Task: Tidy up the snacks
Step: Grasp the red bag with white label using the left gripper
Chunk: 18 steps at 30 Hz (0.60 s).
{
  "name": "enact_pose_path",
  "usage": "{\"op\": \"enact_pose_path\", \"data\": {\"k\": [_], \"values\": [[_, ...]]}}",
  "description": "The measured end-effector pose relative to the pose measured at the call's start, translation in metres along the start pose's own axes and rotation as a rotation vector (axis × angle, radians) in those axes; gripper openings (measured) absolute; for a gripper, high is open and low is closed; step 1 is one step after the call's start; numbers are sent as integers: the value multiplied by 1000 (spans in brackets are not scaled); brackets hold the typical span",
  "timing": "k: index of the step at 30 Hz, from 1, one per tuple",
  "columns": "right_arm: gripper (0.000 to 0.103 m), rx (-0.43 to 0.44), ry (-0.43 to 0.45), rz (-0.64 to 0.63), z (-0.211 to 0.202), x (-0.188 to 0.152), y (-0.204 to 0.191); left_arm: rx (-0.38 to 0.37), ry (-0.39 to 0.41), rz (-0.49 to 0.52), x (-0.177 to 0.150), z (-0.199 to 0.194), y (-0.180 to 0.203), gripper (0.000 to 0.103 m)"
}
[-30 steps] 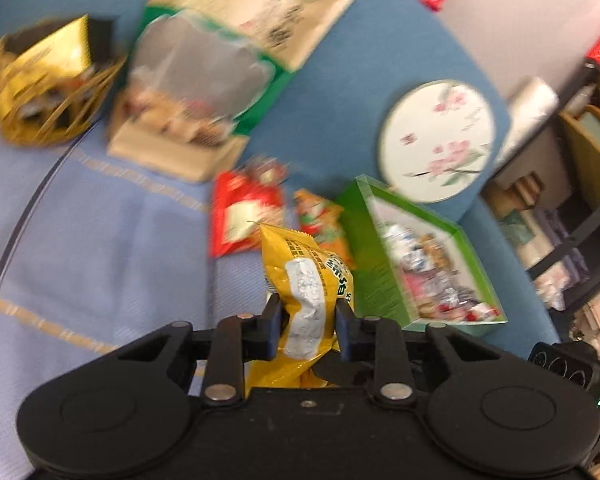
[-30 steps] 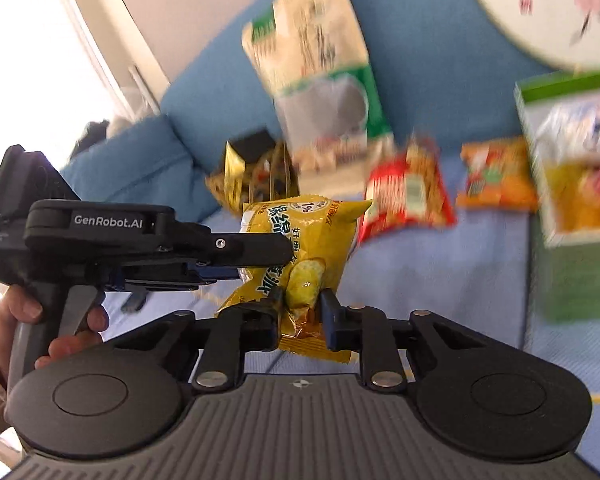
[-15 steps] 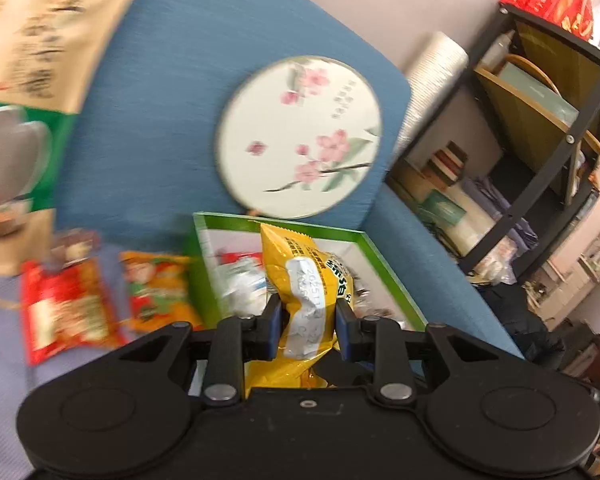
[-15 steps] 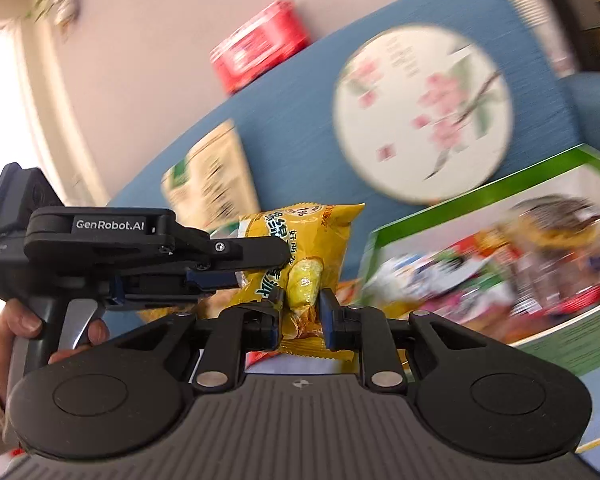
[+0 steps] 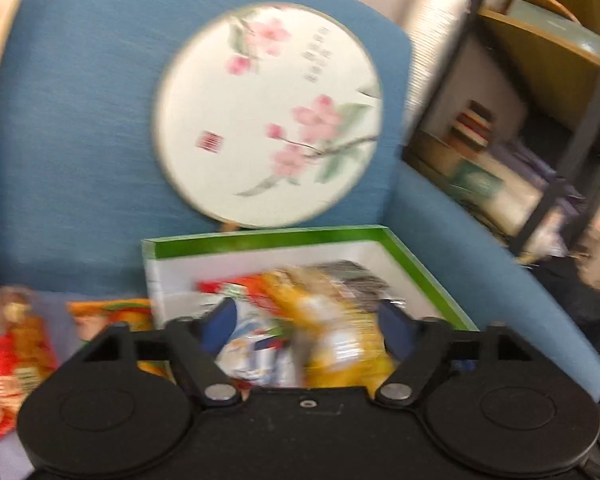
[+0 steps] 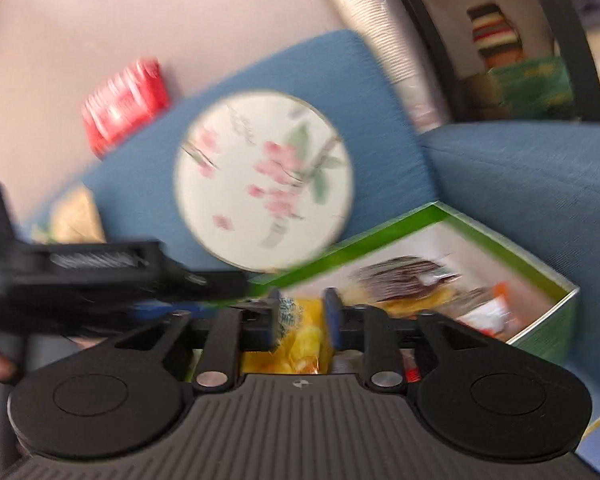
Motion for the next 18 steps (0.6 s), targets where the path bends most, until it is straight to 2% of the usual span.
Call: {"op": "enact_pose_path", "data": {"k": [2, 8, 10, 11, 15, 18], "values": [[66, -12, -24, -20, 3, -6, -2, -6, -18, -20, -3, -8, -9, 103], [69, 77, 42, -57, -20, 1, -22, 49, -3, -38, -3, -54, -44, 103], [81, 127, 24, -51, -26, -1, -32, 92, 10, -62, -4, -72, -62, 103], [81, 155, 15, -49, -27, -3, -38, 114, 12, -80, -5, -79, -72, 103], [98, 265, -31, -79, -32, -14, -66, 235, 2, -115, -15, -106, -115, 103], [98, 339, -78, -101, -35, -25, -85, 320, -10, -152, -19, -113, -144, 103]]}}
Point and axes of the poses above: each gripper's, at about its wrist camera, not at the fingertips, and z roughly the way its jaws point, y to its right, x to its top, the point moved 4 cm from there along z, roughly the way its jaws point, and after that the axes turned 14 degrees about y, right-handed, at the moved point
